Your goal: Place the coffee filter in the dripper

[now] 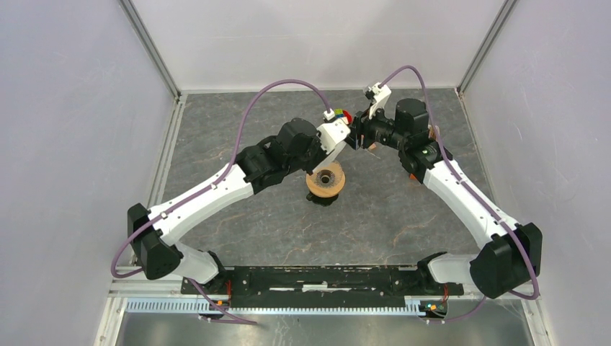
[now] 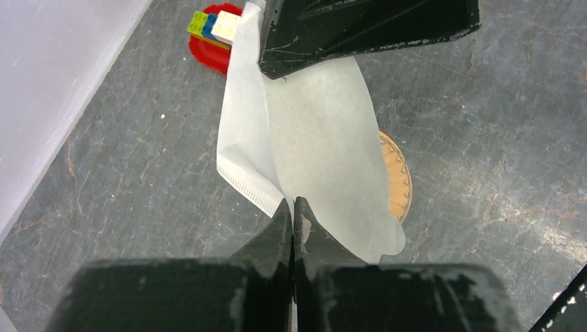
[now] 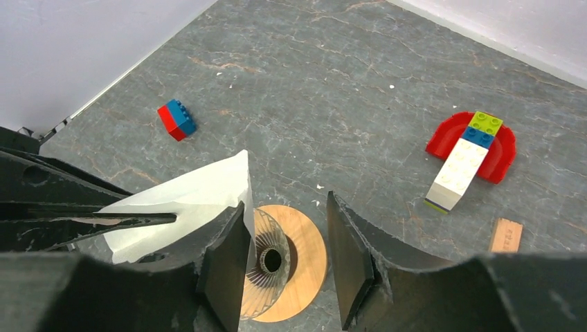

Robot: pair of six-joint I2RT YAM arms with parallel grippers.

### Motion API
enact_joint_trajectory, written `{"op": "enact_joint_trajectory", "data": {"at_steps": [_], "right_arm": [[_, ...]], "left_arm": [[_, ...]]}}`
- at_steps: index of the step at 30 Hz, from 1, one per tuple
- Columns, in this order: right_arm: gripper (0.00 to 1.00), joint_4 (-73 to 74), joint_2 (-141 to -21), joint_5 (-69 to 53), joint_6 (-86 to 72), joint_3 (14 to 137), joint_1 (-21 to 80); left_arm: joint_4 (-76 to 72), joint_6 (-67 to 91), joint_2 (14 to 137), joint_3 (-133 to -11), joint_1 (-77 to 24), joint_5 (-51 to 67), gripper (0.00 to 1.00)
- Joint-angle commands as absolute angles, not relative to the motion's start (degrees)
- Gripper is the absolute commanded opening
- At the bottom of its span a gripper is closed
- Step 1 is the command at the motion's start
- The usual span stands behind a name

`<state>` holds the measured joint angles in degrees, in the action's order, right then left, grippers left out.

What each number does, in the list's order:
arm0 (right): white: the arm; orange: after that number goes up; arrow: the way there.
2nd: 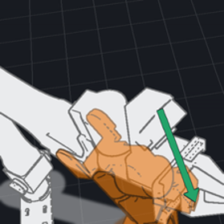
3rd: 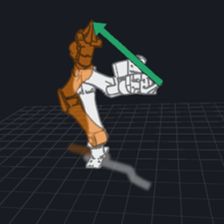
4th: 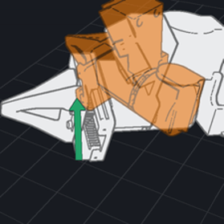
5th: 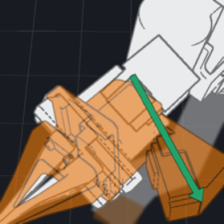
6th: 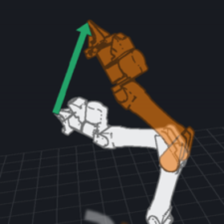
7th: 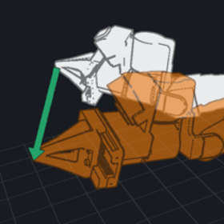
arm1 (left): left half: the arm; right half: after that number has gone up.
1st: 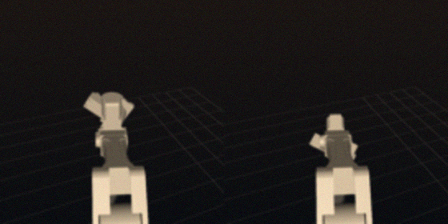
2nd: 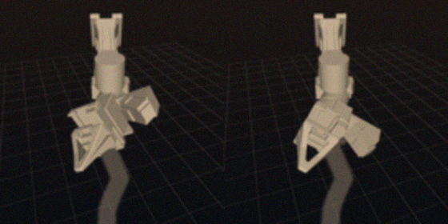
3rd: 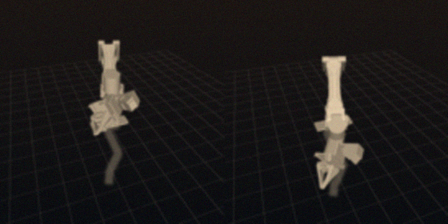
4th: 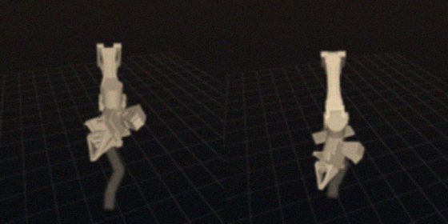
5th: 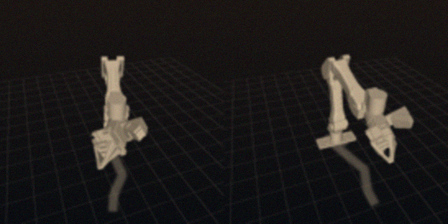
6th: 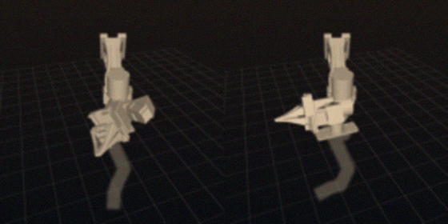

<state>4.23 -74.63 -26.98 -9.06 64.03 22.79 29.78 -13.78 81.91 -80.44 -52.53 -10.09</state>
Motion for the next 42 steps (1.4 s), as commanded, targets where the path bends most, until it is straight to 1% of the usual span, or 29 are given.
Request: {"op": "enact_joint_trajectory", "data": {"at_steps": [1, 3, 6, 10, 17, 21, 30, 36, 42], "right_arm": [[0.51, 0.5, -71.9, -30.0, -5.4, 63.3, 23.0], [0.54, 0.4, -71.6, -31.3, -3.5, 63.3, 23.0], [0.54, 0.4, -70.9, -33.3, -2.2, 62.9, 23.0], [0.53, 0.5, -70.7, -34.1, -1.9, 62.6, 23.0], [0.47, 1.3, -71.7, -31.0, -1.2, 62.1, 23.0], [0.46, 1.6, -71.9, -30.6, -0.9, 61.6, 23.0], [0.45, -2.5, -71.7, -37.0, -2.8, 60.6, 23.0], [0.38, -2.6, -71.8, -37.7, -2.5, 60.6, 23.0], [0.27, -1.1, -71.7, -35.8, -1.3, 60.6, 23.0]], "left_arm": [[27.4, -16.6, 79.6, -79.4, -52.8, -8.0, 0.02], [27.4, -16.5, 79.6, -79.0, -52.8, -7.7, 0.02], [27.4, -16.5, 79.4, -78.7, -52.8, -7.2, 0.02], [27.5, -16.4, 79.2, -78.8, -52.8, -6.9, 0.02], [27.6, -16.2, 79.1, -79.2, -52.8, -6.4, 0.02], [27.6, -16.2, 79.1, -79.5, -52.8, -6.2, 0.02], [27.9, -16.4, 79.1, -78.8, -52.8, -4.6, 0.02], [28.1, -16.3, 79.1, -78.6, -52.8, -4.0, 0.02], [28.3, -16.3, 79.0, -79.1, -52.8, -4.2, 0.02]]}}
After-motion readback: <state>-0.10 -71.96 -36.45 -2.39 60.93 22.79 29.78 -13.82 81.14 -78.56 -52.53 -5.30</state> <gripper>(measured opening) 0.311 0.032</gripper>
